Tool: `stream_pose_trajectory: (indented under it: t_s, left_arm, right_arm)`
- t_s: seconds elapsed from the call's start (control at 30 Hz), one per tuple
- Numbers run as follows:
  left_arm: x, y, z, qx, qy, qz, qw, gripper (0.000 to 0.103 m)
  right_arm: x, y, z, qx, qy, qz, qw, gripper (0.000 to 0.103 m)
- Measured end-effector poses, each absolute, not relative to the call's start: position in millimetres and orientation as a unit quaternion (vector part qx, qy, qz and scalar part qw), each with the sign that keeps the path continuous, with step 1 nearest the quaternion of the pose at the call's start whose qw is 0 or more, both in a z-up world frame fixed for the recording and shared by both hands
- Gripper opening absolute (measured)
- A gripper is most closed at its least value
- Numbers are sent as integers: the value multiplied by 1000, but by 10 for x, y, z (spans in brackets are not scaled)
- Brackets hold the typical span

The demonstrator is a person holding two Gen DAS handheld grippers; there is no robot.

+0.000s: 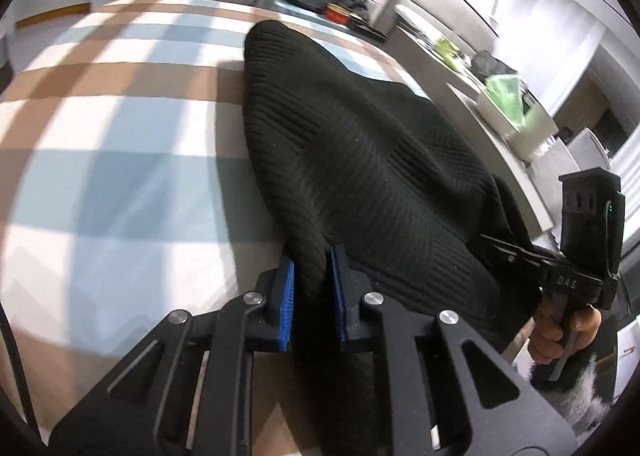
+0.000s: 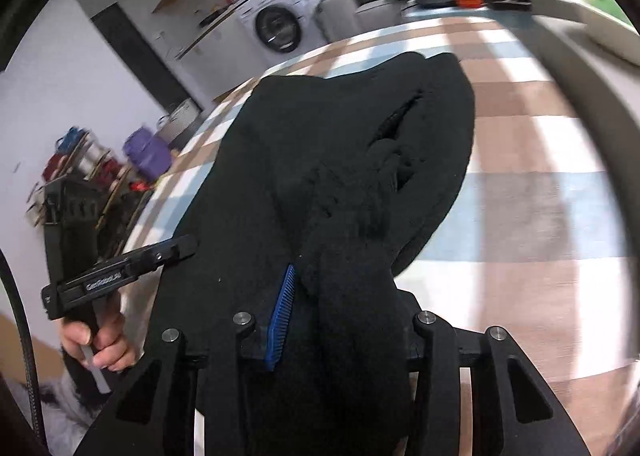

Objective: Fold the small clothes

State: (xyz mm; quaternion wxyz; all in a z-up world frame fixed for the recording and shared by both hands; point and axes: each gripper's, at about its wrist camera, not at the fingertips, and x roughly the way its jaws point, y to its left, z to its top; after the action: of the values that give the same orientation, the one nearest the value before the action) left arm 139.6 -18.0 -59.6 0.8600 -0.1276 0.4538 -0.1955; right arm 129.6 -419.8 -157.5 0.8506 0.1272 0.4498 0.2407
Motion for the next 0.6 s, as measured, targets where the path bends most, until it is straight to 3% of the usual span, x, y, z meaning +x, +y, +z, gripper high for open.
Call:
stream_pose_trajectory:
  t_s: [0.27,0.37,0.53,0.6]
  left_arm:
    - [1307,-5,-562,-109,447,-178,870,14]
    - [1317,-18,-559,-97,445,-173,873,14]
    - [1306,54,-514,-99,443,-173,874,14]
    - [1302,79,-461,-100,435,-170,878,14]
  right_arm:
    - [1106,-4263,-1489,101,471,253,839,42]
    - [963,-4268,-1562,109,482,257,830,23]
    - [908,-4422,-1453,96,472,252,840,24]
    - [997,-4526,-1288,117,442,243,855,30]
